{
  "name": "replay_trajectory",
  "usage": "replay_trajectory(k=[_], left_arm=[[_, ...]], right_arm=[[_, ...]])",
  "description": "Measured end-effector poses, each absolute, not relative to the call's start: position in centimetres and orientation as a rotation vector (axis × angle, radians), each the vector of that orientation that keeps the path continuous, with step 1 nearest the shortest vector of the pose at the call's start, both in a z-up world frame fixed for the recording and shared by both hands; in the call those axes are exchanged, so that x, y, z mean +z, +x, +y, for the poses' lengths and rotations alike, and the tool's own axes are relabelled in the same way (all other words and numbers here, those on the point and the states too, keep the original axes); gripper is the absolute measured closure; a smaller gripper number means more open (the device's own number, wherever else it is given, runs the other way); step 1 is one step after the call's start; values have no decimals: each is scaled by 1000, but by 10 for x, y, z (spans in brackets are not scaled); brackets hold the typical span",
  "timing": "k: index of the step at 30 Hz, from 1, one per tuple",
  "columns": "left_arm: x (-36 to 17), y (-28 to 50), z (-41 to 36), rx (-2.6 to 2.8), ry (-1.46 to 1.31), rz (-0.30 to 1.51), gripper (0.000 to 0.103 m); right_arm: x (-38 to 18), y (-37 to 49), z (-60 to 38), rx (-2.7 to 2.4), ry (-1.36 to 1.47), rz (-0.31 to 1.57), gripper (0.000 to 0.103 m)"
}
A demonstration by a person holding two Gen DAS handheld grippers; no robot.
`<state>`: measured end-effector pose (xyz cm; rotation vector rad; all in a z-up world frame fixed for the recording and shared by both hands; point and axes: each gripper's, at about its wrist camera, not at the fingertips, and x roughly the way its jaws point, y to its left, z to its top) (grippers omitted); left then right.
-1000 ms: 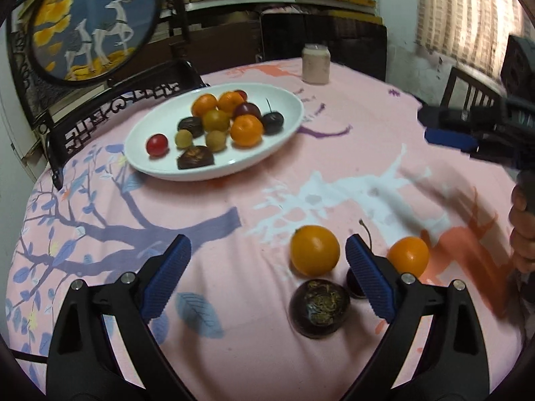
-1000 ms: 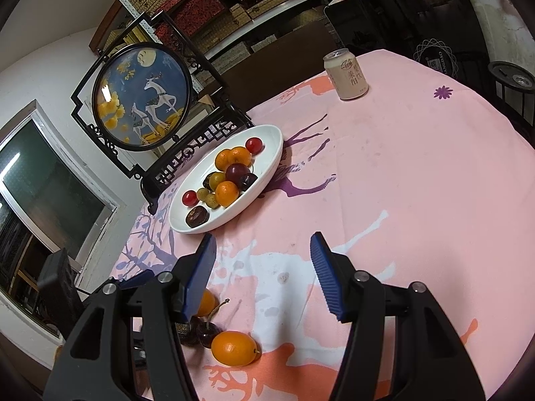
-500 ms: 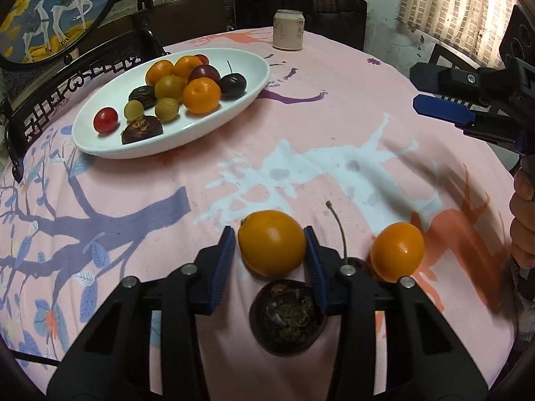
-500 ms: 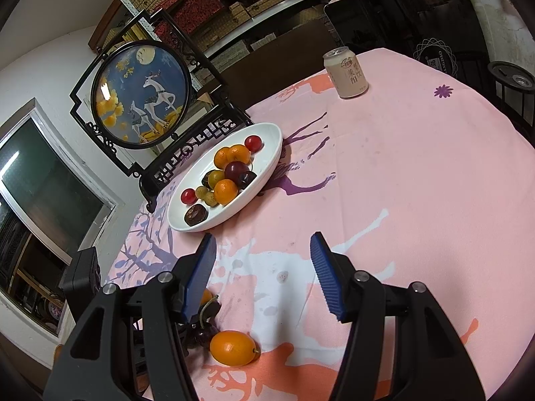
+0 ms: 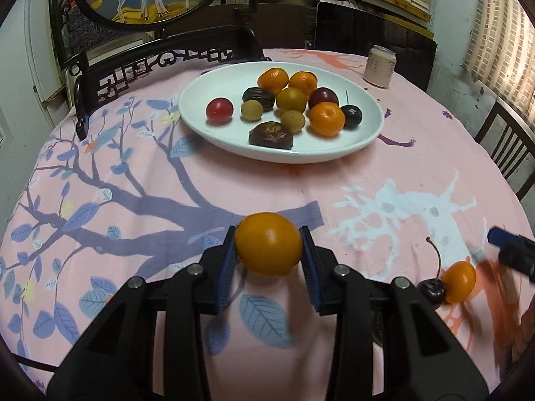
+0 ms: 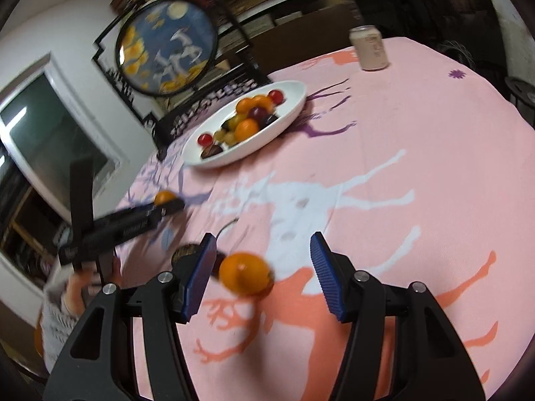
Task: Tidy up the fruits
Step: 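Grasp an orange with the left tool while the right grasps another orange, then place both oranges on the white plate and open both tools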
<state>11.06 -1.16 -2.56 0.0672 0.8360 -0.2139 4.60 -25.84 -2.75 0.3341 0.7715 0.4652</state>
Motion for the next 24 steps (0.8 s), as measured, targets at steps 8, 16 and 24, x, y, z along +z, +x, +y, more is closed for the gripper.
replay_trajectory(k=[8,16,24], left_arm=[[-26,112,-9,-214,56,845,66],[-35,117,-11,-209,63,878,66],[-38,117,-16,-199,90,882,66]], right_arm=[[-39,48,-221,518,167,847,44],[-49,59,-208,486,105,897,55],[-48,60,-219,487,163,882,60]])
